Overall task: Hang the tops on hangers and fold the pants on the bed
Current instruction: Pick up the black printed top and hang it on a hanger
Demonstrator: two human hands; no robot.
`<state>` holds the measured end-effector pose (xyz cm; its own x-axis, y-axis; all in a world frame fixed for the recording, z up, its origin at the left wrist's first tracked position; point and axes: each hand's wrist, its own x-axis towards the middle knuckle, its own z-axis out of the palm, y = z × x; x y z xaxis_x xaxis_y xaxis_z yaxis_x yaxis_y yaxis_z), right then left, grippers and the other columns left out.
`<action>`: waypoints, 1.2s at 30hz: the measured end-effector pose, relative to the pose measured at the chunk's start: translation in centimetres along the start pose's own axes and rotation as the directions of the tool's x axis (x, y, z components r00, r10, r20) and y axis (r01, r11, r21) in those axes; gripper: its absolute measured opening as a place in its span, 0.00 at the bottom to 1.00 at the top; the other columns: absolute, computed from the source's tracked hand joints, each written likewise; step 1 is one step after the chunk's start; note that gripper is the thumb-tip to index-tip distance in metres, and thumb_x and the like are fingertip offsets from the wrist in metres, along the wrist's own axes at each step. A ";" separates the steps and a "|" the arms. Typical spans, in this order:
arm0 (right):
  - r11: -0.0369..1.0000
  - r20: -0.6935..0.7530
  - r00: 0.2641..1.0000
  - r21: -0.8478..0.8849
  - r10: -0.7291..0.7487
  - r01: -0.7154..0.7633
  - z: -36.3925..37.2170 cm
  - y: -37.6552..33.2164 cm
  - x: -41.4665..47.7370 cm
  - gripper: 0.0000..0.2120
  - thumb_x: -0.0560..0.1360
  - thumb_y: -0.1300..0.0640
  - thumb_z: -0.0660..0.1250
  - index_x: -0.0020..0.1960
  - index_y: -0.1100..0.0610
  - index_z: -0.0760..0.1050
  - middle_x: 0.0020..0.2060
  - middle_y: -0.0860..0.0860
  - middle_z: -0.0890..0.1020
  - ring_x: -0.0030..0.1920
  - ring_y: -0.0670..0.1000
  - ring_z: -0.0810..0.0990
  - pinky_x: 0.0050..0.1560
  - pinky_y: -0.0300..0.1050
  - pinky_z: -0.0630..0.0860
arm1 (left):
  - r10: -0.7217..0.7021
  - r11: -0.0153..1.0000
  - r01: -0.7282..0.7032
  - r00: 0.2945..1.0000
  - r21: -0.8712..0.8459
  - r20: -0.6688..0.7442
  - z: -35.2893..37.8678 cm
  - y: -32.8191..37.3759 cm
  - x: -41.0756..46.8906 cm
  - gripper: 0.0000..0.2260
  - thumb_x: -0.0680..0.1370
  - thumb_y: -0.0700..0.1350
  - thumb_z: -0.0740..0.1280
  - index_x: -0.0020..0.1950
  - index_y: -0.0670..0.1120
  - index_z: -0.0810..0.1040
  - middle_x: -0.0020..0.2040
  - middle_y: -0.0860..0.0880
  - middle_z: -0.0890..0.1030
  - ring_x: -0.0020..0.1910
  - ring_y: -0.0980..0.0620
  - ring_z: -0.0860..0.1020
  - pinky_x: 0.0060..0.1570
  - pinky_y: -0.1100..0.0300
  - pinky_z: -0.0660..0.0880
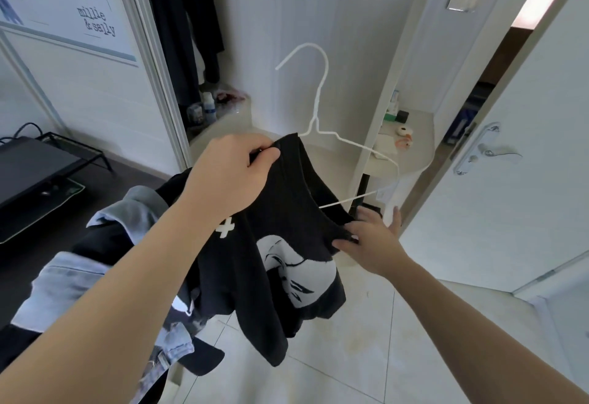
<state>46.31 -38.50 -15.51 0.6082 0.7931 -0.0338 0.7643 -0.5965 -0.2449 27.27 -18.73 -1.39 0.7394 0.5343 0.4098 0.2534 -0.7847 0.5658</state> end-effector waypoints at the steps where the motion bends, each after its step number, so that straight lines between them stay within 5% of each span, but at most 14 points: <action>1: 1.000 -0.011 1.000 -0.013 0.011 -0.012 -0.2 0.7 0.2 0.12 0.79 0.39 0.61 0.55 0.42 0.81 0.59 0.40 0.79 0.78 0.49 0.57 0.71 0.68 0.29 | -0.007 1.000 0.007 1.000 0.008 0.005 -0.1 -0.3 0.0 0.15 0.82 0.50 0.64 0.34 0.53 0.75 0.27 0.53 0.73 0.31 0.52 0.74 0.31 0.60 0.67; 4: 1.000 -0.014 1.000 -0.028 0.012 -0.013 -0.8 1.9 0.8 0.08 0.80 0.41 0.62 0.48 0.42 0.76 0.48 0.40 0.78 0.72 0.50 0.63 0.73 0.69 0.38 | -0.006 1.000 0.005 1.000 0.029 0.028 0.0 -0.8 -0.3 0.19 0.82 0.49 0.64 0.32 0.47 0.68 0.25 0.49 0.68 0.30 0.48 0.71 0.31 0.56 0.65; 10: 0.993 -0.046 0.999 0.114 0.016 -0.011 -1.1 3.4 1.3 0.04 0.78 0.45 0.66 0.48 0.44 0.77 0.46 0.40 0.75 0.67 0.51 0.70 0.72 0.55 0.49 | 0.000 1.000 -0.001 0.998 0.001 0.063 0.2 -2.7 -0.8 0.16 0.82 0.48 0.63 0.38 0.42 0.75 0.28 0.48 0.72 0.31 0.50 0.71 0.36 0.52 0.70; 17: 0.995 -0.118 0.993 0.096 -0.021 0.033 -2.1 4.8 1.5 0.05 0.79 0.46 0.67 0.49 0.46 0.78 0.40 0.40 0.76 0.56 0.52 0.74 0.66 0.54 0.59 | -0.040 0.999 0.042 0.993 -0.012 0.107 0.3 -4.4 -1.6 0.16 0.82 0.49 0.63 0.47 0.37 0.80 0.37 0.39 0.80 0.39 0.42 0.78 0.46 0.44 0.76; 20: 0.987 -0.118 0.992 0.153 -0.034 0.052 -3.3 5.3 1.5 0.05 0.79 0.49 0.68 0.50 0.49 0.80 0.43 0.44 0.80 0.52 0.52 0.73 0.60 0.55 0.67 | -0.042 0.999 0.043 0.985 -0.004 0.166 0.5 -4.7 -1.8 0.14 0.82 0.49 0.63 0.46 0.40 0.81 0.37 0.42 0.81 0.39 0.44 0.79 0.45 0.46 0.77; 22: 0.978 -0.111 0.993 0.200 -0.042 0.064 -4.3 5.3 1.5 0.04 0.78 0.52 0.70 0.47 0.52 0.79 0.43 0.47 0.80 0.49 0.53 0.75 0.54 0.53 0.71 | -0.044 0.998 0.029 0.968 0.064 0.248 0.7 -4.5 -1.9 0.13 0.82 0.49 0.63 0.38 0.53 0.80 0.32 0.52 0.80 0.35 0.54 0.78 0.41 0.52 0.76; 24: 0.969 -0.110 0.993 0.237 -0.048 0.073 -5.3 4.9 1.5 0.05 0.78 0.55 0.70 0.45 0.53 0.76 0.41 0.49 0.78 0.46 0.54 0.76 0.47 0.46 0.71 | -0.045 0.986 -0.009 0.946 0.165 0.322 1.2 -3.9 -2.0 0.16 0.82 0.49 0.63 0.34 0.57 0.76 0.30 0.55 0.78 0.34 0.57 0.76 0.39 0.54 0.74; 27: 0.951 -0.141 0.983 0.270 -0.116 0.150 -6.4 2.7 1.3 0.07 0.78 0.54 0.69 0.43 0.52 0.74 0.39 0.46 0.75 0.42 0.51 0.75 0.41 0.38 0.66 | -0.026 0.982 -0.041 0.940 0.186 0.341 2.6 -2.7 -2.2 0.15 0.83 0.49 0.62 0.36 0.50 0.76 0.30 0.53 0.77 0.33 0.57 0.75 0.39 0.53 0.73; 32: 0.841 -0.226 0.914 0.364 -0.337 0.401 -6.8 -3.5 0.4 0.09 0.80 0.47 0.60 0.49 0.51 0.75 0.47 0.47 0.77 0.49 0.46 0.75 0.53 0.39 0.70 | 0.068 0.994 -0.099 0.906 0.054 0.418 4.3 -0.5 -2.3 0.11 0.80 0.52 0.66 0.49 0.47 0.83 0.42 0.51 0.81 0.44 0.52 0.78 0.48 0.52 0.75; 36: 0.800 -0.193 0.940 0.493 -0.281 0.340 -6.6 -4.1 -0.4 0.07 0.81 0.41 0.56 0.45 0.37 0.69 0.39 0.39 0.77 0.42 0.44 0.76 0.44 0.42 0.71 | 0.090 0.996 -0.092 0.909 -0.016 0.406 4.3 -1.6 -2.2 0.08 0.82 0.46 0.66 0.56 0.48 0.84 0.45 0.50 0.79 0.47 0.54 0.76 0.52 0.56 0.72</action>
<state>44.31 -37.16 -8.11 0.3984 0.8895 0.2238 0.7129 -0.1468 -0.6857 27.96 -20.00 -6.30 0.9486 0.2873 0.1329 0.1746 -0.8252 0.5372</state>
